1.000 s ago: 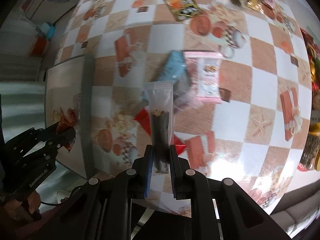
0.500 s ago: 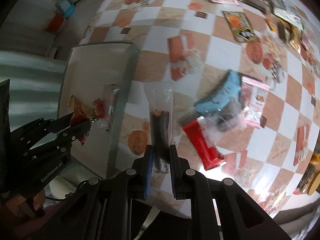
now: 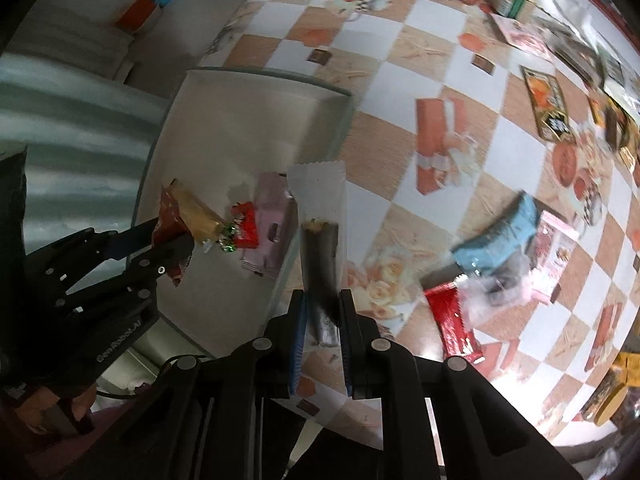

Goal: Organize snacks
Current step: 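Lift the clear stick bag with the right gripper while the left carries the red packet over the tray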

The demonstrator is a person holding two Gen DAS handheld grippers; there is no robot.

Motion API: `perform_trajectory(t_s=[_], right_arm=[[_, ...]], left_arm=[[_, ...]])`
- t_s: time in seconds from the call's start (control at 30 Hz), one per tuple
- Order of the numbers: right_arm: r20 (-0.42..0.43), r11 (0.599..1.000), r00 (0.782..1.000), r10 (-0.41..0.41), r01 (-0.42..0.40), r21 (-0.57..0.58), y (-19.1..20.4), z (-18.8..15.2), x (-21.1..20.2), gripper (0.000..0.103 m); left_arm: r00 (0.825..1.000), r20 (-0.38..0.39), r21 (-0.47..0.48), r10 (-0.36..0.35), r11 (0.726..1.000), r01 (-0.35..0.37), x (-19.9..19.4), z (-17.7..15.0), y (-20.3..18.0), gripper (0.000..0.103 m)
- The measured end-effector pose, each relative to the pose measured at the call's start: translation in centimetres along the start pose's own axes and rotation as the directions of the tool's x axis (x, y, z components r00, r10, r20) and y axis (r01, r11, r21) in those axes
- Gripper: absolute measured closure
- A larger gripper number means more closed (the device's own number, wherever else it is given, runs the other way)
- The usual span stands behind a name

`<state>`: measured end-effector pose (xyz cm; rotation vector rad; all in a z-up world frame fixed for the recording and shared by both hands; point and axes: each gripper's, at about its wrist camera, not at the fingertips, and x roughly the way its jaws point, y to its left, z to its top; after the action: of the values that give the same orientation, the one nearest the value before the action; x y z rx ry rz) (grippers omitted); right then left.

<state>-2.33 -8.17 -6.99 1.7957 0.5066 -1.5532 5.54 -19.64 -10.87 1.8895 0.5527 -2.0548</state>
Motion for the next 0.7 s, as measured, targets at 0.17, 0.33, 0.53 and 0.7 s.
perform_trajectory(t_s=[0.17,0.33,0.53,0.7], right_arm=[[0.003,1.000,1.000,0.003,-0.003,-0.026,1.4,1.3,0.1,0.086],[0.000,0.999,1.000,0.006,-0.006,-0.050,2.9,2.8,0.7,0.086],[-0.012,0.997,1.000,0.006,-0.007,-0.075,4.2,3.8,1.4,0.086],[-0.032,0.997,0.999,0.006,-0.009,-0.080,4.6,4.5,2.1,0.086]], left_arm=[[1.000,0.000,-0.024,0.008,1.000,-0.008,0.1,0.0,1.1,0.070],[1.000,0.010,-0.041,0.025,0.999,-0.025,0.1,0.0,1.9,0.070],[0.999,0.010,-0.059,0.038,0.998,-0.037,0.4,0.3,2.7,0.070],[0.999,0.002,-0.069,0.042,0.997,-0.042,0.8,0.8,3.4,0.070]])
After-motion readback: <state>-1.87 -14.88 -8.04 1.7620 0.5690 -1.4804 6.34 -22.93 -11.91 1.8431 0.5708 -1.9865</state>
